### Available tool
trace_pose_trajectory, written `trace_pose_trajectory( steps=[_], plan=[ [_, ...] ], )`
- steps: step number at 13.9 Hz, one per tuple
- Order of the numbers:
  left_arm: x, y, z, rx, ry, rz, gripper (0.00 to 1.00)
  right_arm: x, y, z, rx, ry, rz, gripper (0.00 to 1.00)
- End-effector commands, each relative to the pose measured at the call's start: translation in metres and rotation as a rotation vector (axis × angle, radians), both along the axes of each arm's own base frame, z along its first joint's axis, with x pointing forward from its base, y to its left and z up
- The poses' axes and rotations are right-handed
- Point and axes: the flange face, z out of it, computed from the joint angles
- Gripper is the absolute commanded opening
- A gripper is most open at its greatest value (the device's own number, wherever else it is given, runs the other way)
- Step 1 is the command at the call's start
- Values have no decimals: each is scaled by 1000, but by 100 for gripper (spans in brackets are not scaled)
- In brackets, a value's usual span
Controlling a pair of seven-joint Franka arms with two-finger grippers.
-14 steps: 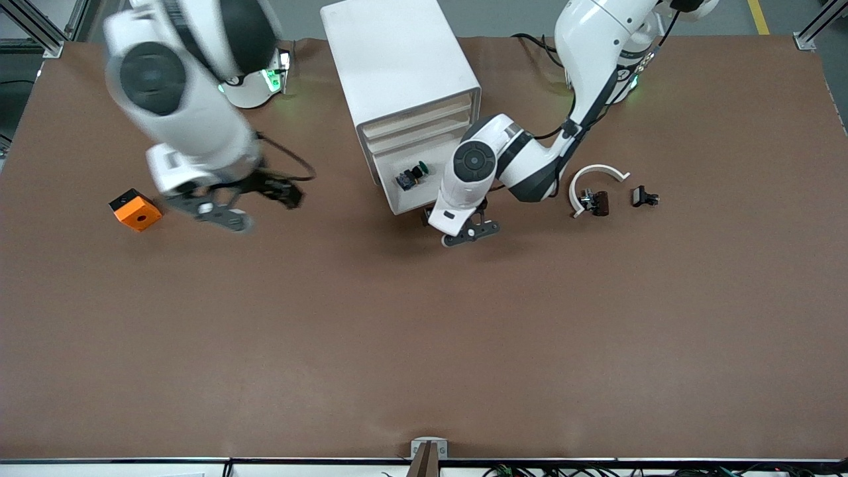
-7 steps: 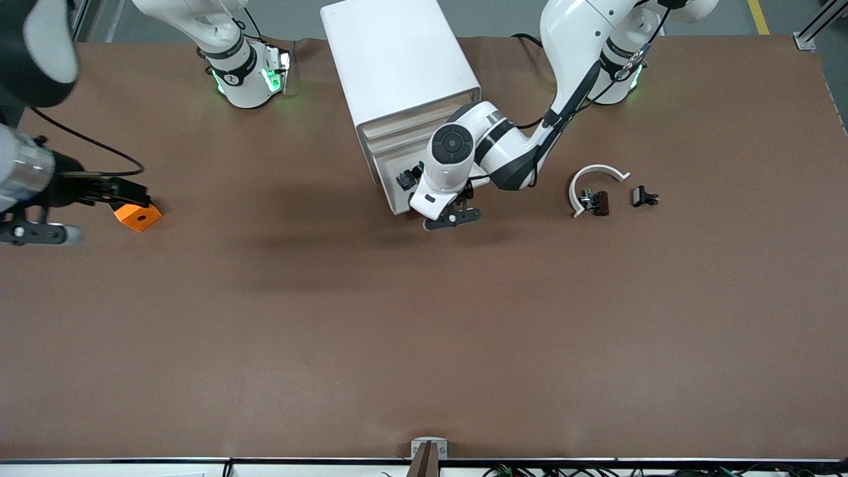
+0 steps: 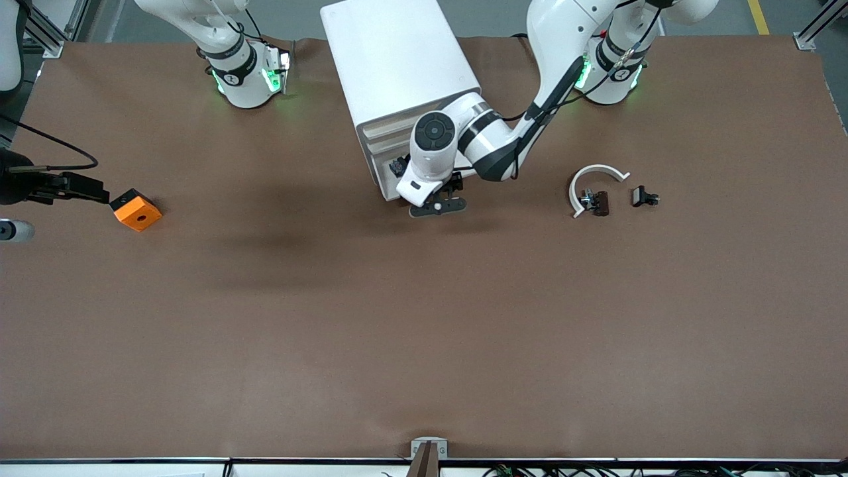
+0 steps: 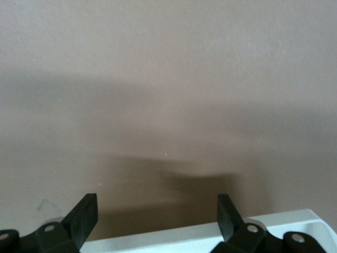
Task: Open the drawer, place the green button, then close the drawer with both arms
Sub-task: 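Withdraw the right gripper while the left gripper pushes the drawer, then push the drawer fully shut with the left gripper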
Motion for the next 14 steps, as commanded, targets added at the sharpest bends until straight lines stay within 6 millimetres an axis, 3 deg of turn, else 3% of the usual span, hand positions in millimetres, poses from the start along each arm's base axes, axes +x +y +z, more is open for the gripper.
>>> trace_pose_trajectory(
  steps=[1, 4, 8, 12, 14],
  plan=[
    [-16, -11, -1, 15, -10, -42, 100, -2, -22, 3, 19, -4, 51, 100],
    [-35, -24, 1, 13, -10, -75, 100, -2, -31, 4, 37, -7, 193, 100],
    [-57, -37, -2, 10, 2, -112, 100, -3, -30, 8, 5, -12, 32, 100],
    [-70, -43, -8, 10, 20, -130, 100, -3, -27, 9, -2, -11, 30, 100],
    [-74, -46, -8, 8, 24, -138, 100, -3, -30, 21, 6, -35, 21, 100]
  ],
)
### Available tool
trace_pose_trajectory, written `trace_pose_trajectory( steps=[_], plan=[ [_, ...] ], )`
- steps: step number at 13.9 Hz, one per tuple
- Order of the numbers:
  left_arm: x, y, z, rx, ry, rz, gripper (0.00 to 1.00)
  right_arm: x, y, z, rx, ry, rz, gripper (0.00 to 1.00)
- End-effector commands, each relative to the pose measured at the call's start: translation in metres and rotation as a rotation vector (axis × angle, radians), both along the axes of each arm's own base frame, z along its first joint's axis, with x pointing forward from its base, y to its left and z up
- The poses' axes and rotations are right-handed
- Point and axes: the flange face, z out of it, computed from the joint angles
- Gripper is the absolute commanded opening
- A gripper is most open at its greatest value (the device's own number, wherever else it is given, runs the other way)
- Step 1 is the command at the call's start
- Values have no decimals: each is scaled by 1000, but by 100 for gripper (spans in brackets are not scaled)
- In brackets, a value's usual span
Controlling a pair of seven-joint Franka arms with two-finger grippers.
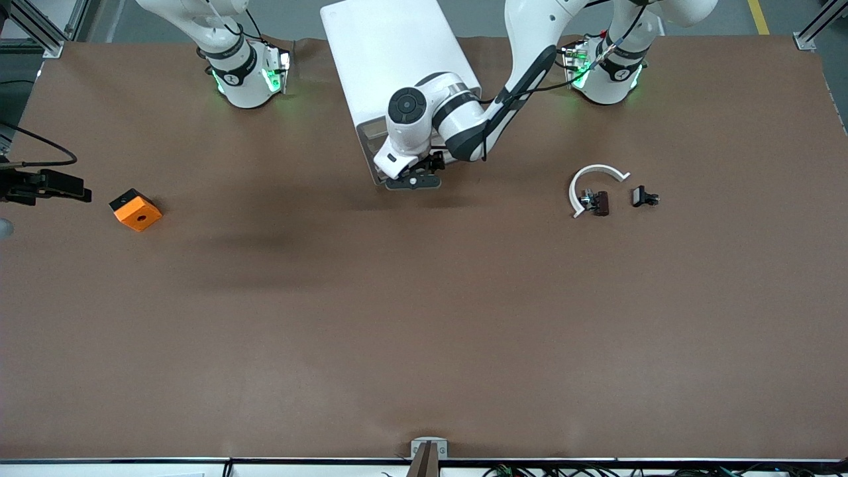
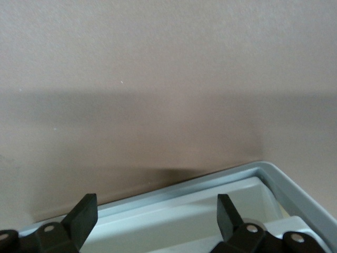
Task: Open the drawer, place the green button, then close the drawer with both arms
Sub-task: 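Push the drawer fully shut with the left gripper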
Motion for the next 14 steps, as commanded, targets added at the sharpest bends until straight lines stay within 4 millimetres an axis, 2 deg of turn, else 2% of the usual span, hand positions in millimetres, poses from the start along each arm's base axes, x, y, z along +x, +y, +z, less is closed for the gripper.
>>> trace_pose_trajectory(
  steps=[1, 5, 7, 8, 9, 12, 14],
  plan=[
    [-11, -6, 2, 3, -1, -25, 100, -4, -4, 18, -9, -6, -24, 100],
    [-21, -14, 8, -17, 13, -33, 100, -15, -2, 43, -6, 6, -30, 100],
    [-19, -11, 3, -10, 20, -28, 100, -28, 6, 62, 2, -16, -23, 100],
    [-14, -9, 3, -11, 18, -20, 100, -31, 8, 64, 6, -20, -18, 100],
    [-3, -4, 4, -12, 13, -3, 100, -35, 7, 70, 3, -53, -20, 100],
    [59, 29, 17, -27, -13, 96, 100, -53, 10, 73, 5, -85, -15, 100],
    [105, 55, 33, -53, -38, 173, 100, -59, 1, 72, 9, -68, -21, 100]
  ],
)
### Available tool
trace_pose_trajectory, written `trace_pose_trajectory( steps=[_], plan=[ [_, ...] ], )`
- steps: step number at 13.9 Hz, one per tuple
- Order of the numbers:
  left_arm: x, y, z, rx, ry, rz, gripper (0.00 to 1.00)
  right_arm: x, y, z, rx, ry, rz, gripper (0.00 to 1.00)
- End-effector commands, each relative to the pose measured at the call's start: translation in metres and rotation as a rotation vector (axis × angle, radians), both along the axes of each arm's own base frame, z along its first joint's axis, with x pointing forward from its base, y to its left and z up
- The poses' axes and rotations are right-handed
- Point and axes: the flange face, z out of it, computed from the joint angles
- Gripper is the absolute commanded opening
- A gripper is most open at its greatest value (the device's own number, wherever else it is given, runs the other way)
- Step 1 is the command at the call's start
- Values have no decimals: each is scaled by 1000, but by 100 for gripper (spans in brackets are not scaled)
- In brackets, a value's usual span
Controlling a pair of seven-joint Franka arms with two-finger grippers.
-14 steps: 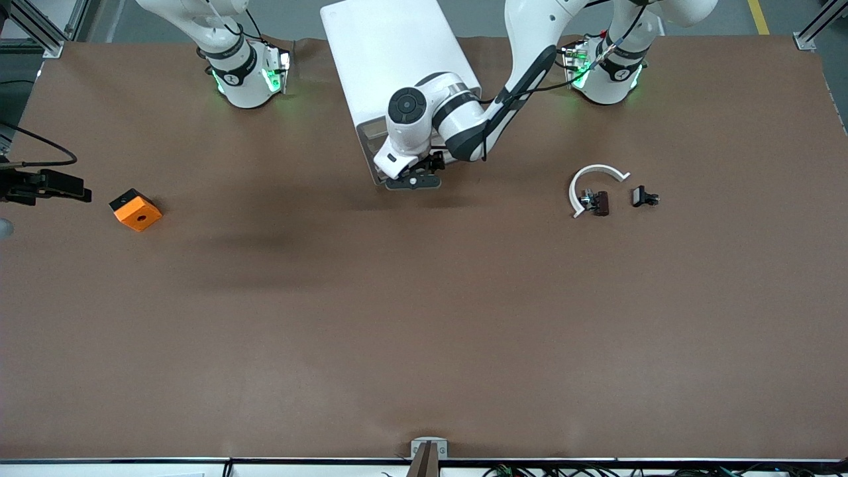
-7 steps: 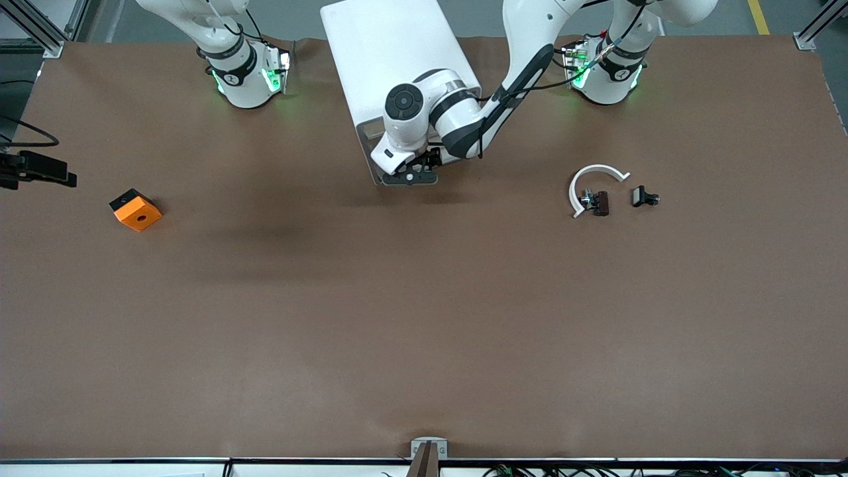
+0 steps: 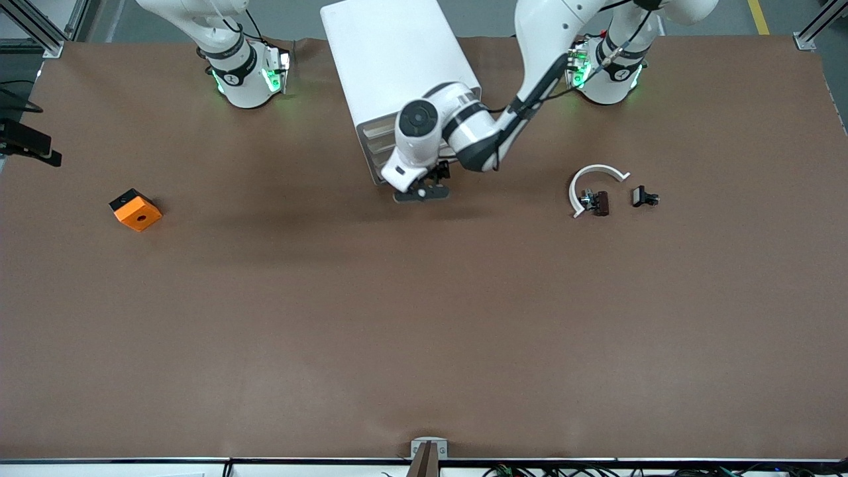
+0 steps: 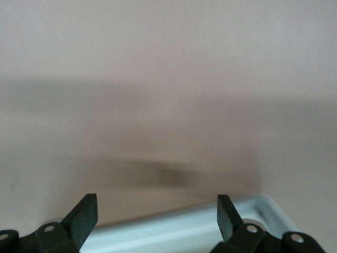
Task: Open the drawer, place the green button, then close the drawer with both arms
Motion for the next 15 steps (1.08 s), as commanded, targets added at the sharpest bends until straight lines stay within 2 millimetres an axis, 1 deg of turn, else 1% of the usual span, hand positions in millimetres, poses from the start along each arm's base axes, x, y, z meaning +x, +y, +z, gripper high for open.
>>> trace_pose_trajectory(
  steps=[1, 2, 3, 4, 5, 7, 8, 11, 13, 15],
  plan=[
    [61, 34, 27, -32, -38, 94, 100, -17, -5, -1, 9, 6, -16, 100],
    [78, 46, 34, -42, -50, 125, 100, -17, -5, -1, 10, 12, -17, 100],
    [93, 59, 40, -48, -59, 153, 100, -18, -3, 1, 9, 9, -13, 100],
    [108, 71, 50, -57, -73, 182, 100, -22, 1, 5, 9, 1, -7, 100],
    [123, 87, 57, -62, -84, 213, 100, -25, 2, 2, 10, 3, -5, 100],
    [157, 130, 72, -67, -107, 292, 100, -35, 3, 1, 11, -17, -5, 100],
    [169, 146, 80, -72, -119, 321, 100, -42, 3, 1, 11, -28, -5, 100],
    [195, 190, 100, -79, -149, 395, 100, -55, 5, -4, 13, -35, -1, 100],
    [209, 218, 110, -81, -165, 440, 100, -65, 6, -9, 13, -61, -1, 100],
    [215, 231, 120, -86, -176, 462, 100, -71, 7, -10, 13, -72, 0, 100]
  ],
)
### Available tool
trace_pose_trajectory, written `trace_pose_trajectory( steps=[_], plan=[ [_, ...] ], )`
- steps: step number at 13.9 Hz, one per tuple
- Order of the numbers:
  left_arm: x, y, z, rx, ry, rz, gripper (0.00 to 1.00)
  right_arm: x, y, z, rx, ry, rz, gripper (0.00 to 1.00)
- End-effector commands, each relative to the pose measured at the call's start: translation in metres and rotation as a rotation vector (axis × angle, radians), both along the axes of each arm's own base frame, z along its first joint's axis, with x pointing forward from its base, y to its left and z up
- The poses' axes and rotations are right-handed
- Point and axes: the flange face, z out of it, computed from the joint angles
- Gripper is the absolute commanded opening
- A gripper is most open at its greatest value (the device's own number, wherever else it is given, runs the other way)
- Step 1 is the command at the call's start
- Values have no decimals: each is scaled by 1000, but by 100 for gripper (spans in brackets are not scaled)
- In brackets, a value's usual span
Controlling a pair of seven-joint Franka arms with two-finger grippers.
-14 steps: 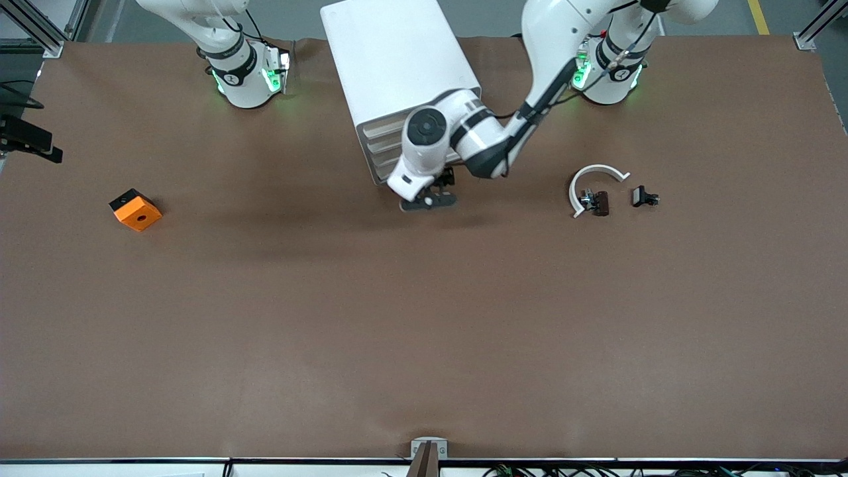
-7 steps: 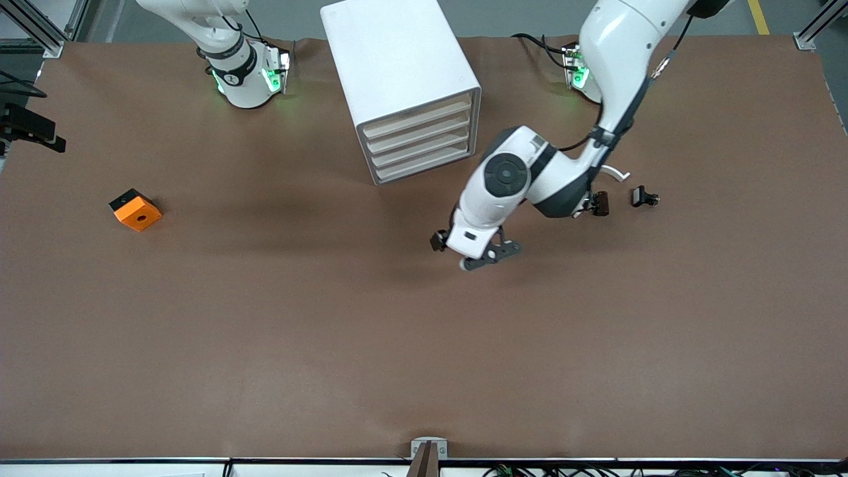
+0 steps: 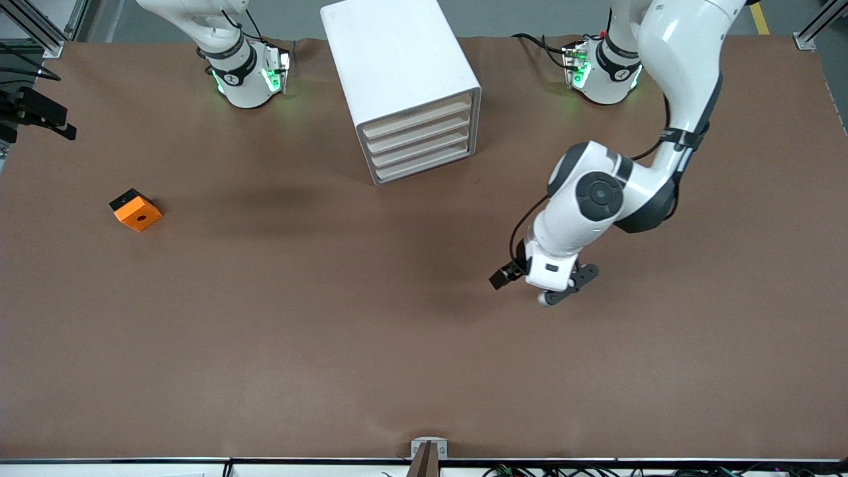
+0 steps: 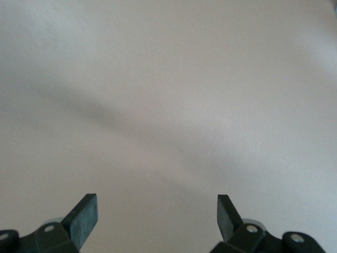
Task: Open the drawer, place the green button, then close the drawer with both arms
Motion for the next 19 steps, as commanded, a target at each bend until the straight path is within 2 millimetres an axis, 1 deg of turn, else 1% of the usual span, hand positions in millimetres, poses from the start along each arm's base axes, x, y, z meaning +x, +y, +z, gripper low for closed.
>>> trace_pose_trajectory(
  steps=[1, 3, 5, 7, 8, 10, 11, 13, 14, 16, 17, 19],
  plan=[
    [-4, 13, 21, 13, -22, 16, 100, -17, 2, -1, 6, -24, -8, 100],
    [2, 36, 33, 15, -35, 53, 100, -18, 2, 0, 20, -24, -19, 100],
    [-1, 49, 44, 30, -29, 58, 100, -18, 2, 0, 23, -23, -19, 100],
    [-8, 68, 60, 96, 37, -99, 100, -18, 4, 0, 22, -26, -16, 100],
    [-12, 90, 74, 124, 65, -166, 100, -17, 3, 1, 22, -29, -18, 100],
    [-18, 117, 98, 149, 82, -249, 100, -17, 3, 2, 20, -35, -18, 100],
    [-18, 134, 104, 157, 91, -276, 100, -16, 3, 1, 19, -38, -18, 100],
    [-20, 178, 113, 164, 96, -354, 100, -14, 5, 4, 17, -57, -14, 100],
    [-28, 197, 121, 172, 93, -391, 100, -13, 5, 4, 16, -57, -14, 100],
    [-47, 230, 128, 190, 91, -442, 100, -14, 6, 5, 16, -57, -14, 100],
    [-52, 241, 131, 186, 89, -459, 100, -14, 4, 5, 17, -56, -17, 100],
    [-53, 246, 133, 173, 83, -455, 100, -15, 4, 5, 17, -54, -17, 100]
  ],
)
